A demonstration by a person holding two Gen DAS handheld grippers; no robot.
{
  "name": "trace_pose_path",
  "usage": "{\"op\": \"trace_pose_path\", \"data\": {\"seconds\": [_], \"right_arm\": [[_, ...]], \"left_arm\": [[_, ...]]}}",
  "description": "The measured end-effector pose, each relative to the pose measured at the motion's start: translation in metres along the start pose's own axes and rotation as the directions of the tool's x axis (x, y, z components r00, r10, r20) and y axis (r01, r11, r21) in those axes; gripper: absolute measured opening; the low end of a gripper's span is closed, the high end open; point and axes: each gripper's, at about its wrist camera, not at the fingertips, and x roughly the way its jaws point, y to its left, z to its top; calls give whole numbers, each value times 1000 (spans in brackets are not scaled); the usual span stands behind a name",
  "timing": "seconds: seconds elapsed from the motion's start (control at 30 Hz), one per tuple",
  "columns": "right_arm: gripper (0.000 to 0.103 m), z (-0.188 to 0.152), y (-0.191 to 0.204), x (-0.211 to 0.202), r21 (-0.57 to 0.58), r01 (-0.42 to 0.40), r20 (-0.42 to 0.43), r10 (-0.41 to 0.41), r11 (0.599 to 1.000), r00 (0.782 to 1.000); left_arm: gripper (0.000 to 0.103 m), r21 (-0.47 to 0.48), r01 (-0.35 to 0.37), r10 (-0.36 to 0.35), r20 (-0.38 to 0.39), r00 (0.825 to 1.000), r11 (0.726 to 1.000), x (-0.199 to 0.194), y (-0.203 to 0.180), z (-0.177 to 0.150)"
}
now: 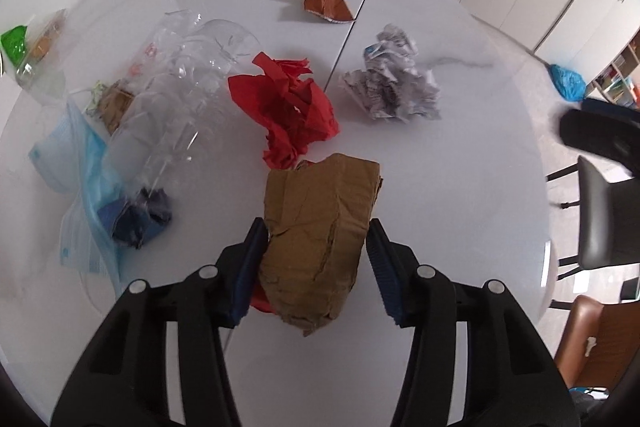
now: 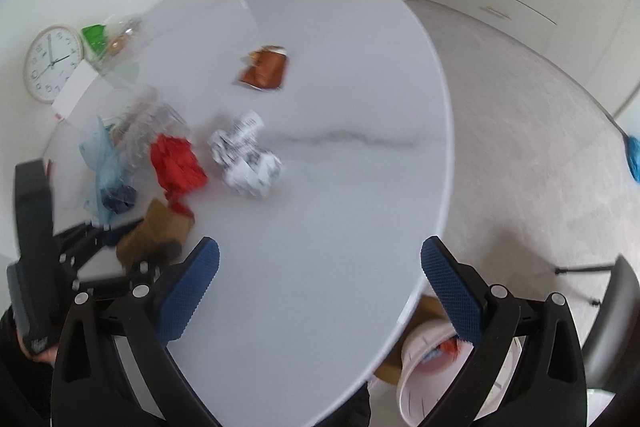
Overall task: Collect trash
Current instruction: 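Grasp the brown paper bag with the left gripper while the right gripper grasps the crumpled white receipt, then carry the bag and receipt to the wastebasket and release both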
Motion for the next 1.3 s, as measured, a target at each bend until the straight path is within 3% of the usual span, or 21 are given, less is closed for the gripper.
{"op": "trace_pose_path", "data": {"seconds": [0.3, 0.5, 0.57, 0.63, 0.97, 1.13, 1.3], "right_arm": [[87, 35, 40, 55, -144, -49, -39, 43, 988, 998], [78, 42, 51, 84, -166, -40, -87, 26, 985, 996], [71, 42, 54, 90, -178, -49, -108, 30, 983, 994], [54, 41, 54, 93, -171, -73, -128, 51, 983, 990], [50, 20, 35, 50, -130, -107, -83, 97, 986, 992], [51, -9, 8, 5, -39, -119, -53, 117, 992, 992], [51, -39, -18, -38, 23, -87, -8, 87, 996, 996]], "left_arm": [[50, -115, 47, -44, 34, 998, 992, -42, 7, -24], [50, -163, 21, -17, 22, 1000, 986, -45, 14, -31], [50, -167, 12, -8, 23, 1000, 986, -43, 15, -27], [50, -171, 9, -4, 32, 999, 985, -45, 15, -25], [50, -121, 19, -11, 72, 997, 992, -66, -3, -25], [50, -71, 47, -40, 99, 994, 996, -79, -23, -26], [50, -9, 72, -70, 115, 991, 997, -89, -50, -31]]}}
